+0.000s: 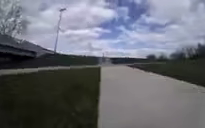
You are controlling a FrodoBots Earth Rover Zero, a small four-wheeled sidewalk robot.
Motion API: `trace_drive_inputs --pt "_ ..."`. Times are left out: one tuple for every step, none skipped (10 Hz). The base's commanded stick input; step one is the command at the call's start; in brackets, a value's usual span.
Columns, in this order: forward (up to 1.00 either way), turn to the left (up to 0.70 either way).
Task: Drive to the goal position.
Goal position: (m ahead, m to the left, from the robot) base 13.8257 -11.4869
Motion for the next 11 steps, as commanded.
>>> trace_drive_inputs --pt "1.00 0.00" --pt "1.00 0.00" --pt "1.00 0.00" --pt "1.00 0.00" --pt "1.00 0.00" --pt "1.00 0.00" --pt "1.00 0.00" --pt "1.00 0.00" --pt "1.00 -0.37" --pt "1.00 -0.39" --pt "1.00 -0.39"
